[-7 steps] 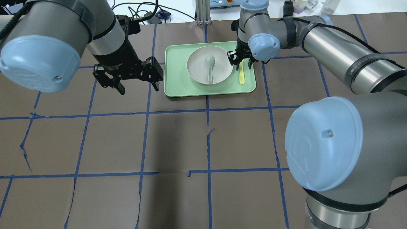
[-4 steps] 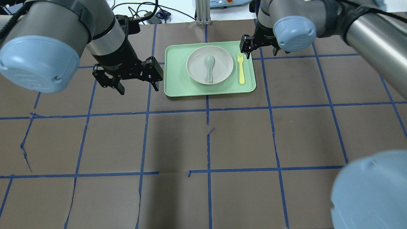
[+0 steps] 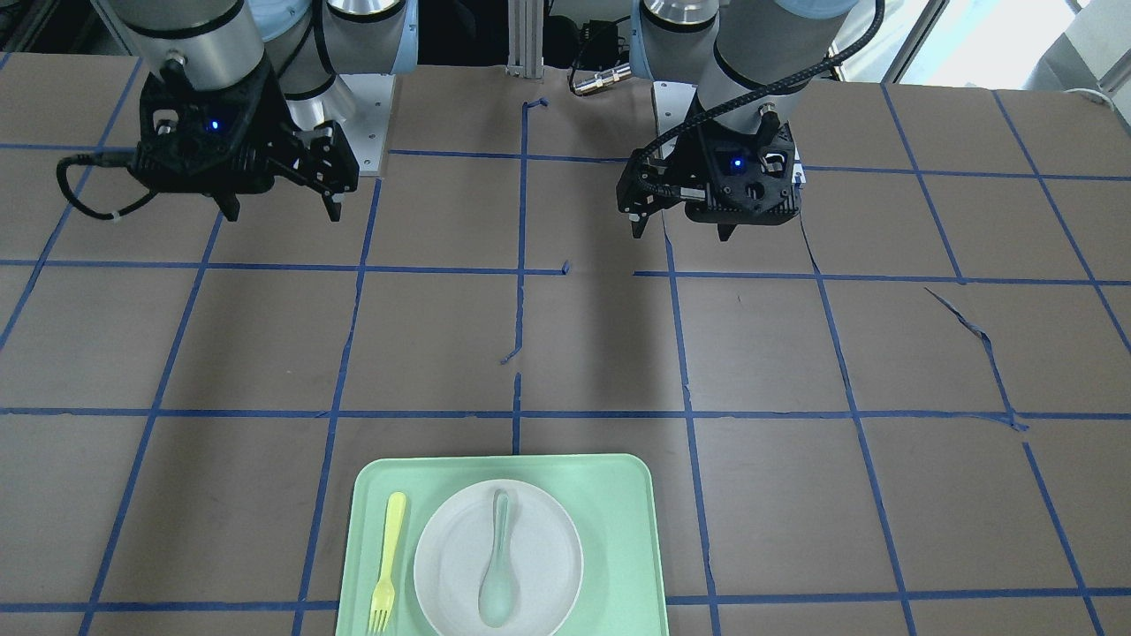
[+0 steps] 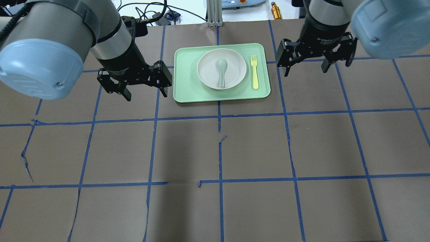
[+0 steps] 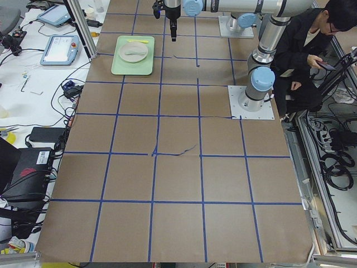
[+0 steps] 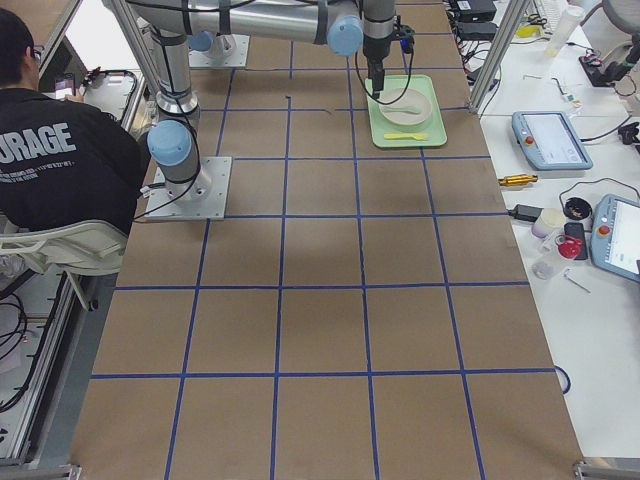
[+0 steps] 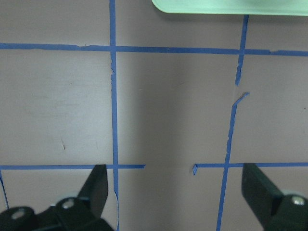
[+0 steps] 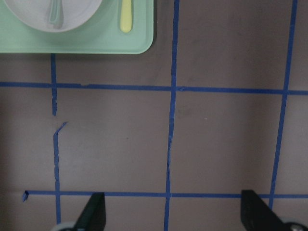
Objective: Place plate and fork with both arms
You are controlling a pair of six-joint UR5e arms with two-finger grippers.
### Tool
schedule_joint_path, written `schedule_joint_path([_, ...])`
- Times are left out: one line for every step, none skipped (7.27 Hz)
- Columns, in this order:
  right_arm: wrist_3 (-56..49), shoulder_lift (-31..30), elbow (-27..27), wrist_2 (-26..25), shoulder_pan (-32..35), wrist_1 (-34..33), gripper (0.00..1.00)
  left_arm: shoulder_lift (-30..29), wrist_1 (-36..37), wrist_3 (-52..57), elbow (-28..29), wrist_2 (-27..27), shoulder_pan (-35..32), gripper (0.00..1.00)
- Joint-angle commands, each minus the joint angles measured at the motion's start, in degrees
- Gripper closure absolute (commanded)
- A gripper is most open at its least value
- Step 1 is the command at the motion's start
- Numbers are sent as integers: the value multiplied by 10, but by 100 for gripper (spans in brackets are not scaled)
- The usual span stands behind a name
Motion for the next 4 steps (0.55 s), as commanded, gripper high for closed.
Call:
schedule_joint_path([5, -11, 3, 9, 1, 17, 0, 1, 1, -1, 4, 9, 0, 0])
schedule_joint_path([5, -10, 2, 9, 1, 18, 0, 0, 2, -3, 6, 22, 0, 0])
schedule_joint_path([5, -9, -2, 9, 2, 17, 0, -2, 12, -3, 6, 21, 1, 0])
schedule_joint_path([5, -4, -5, 9, 2, 17, 0, -2, 13, -3, 6, 22, 0, 0])
